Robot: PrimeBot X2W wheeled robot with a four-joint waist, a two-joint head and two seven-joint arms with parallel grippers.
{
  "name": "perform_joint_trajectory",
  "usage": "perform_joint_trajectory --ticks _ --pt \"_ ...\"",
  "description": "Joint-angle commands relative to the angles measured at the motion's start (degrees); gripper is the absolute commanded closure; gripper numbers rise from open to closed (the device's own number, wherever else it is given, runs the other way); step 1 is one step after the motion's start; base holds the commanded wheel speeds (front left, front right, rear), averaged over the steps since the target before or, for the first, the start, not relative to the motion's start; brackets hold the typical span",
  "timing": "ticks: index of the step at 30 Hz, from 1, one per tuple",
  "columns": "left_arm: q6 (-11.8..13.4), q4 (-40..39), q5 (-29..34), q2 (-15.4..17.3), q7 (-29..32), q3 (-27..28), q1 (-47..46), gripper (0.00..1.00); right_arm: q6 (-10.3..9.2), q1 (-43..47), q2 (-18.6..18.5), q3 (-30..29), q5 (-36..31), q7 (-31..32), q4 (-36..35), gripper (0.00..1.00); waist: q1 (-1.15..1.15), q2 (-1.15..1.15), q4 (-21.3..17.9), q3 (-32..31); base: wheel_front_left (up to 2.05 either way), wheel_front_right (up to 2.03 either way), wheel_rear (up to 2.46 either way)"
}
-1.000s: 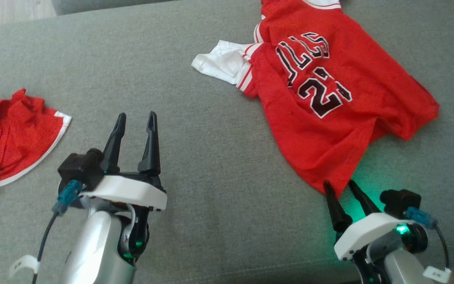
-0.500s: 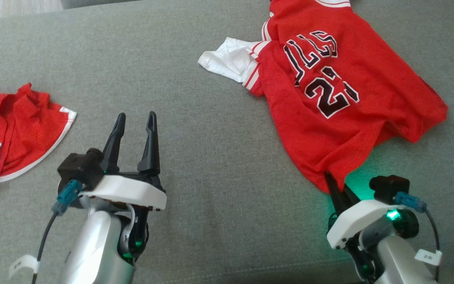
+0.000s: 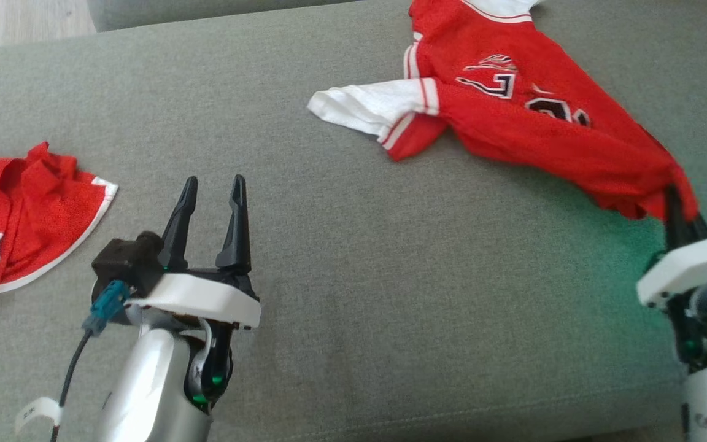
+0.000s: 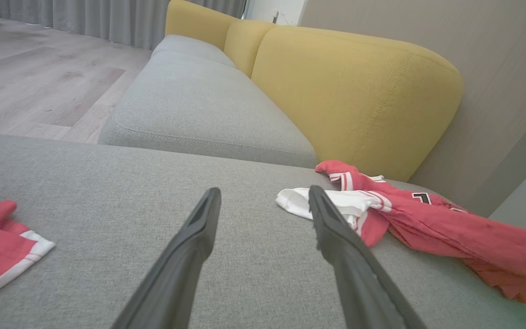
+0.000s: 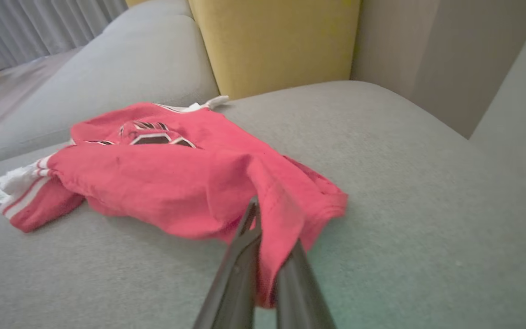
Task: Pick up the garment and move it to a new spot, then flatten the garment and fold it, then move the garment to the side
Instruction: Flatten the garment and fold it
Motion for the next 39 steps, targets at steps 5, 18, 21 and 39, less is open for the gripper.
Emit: perform_joint_trajectory --ticks 5,18,21,39 --pt "0.04 -1.86 0.59 0.61 -0.32 0.81 -2.06 0.00 0.12 -0.64 0.76 -4.36 -3.61 4.34 -2.32 1.00 0.00 0.00 0.07 0.73 0.00 0.00 0.00" --pt "-0.82 -0.54 2.33 0.61 -0.32 0.08 -6.21 0.00 0.12 7.12 3.68 2.01 0.64 15.33 -2.73 1.00 0.00 0.00 -4.02 2.12 0.00 0.00 0.00" --pt "-0.79 -0.34 2.26 0.61 -0.32 0.08 -6.07 0.00 0.12 8.45 3.73 2.91 1.19 17.28 -2.61 1.00 0.00 0.00 -4.53 1.81 0.00 0.00 0.00" --pt "-0.23 -1.27 0.89 0.61 -0.32 -0.36 -4.07 0.00 0.12 3.65 3.88 7.95 -3.52 -7.68 -9.40 0.00 0.00 0.00 -1.82 0.28 0.00 0.00 0.00"
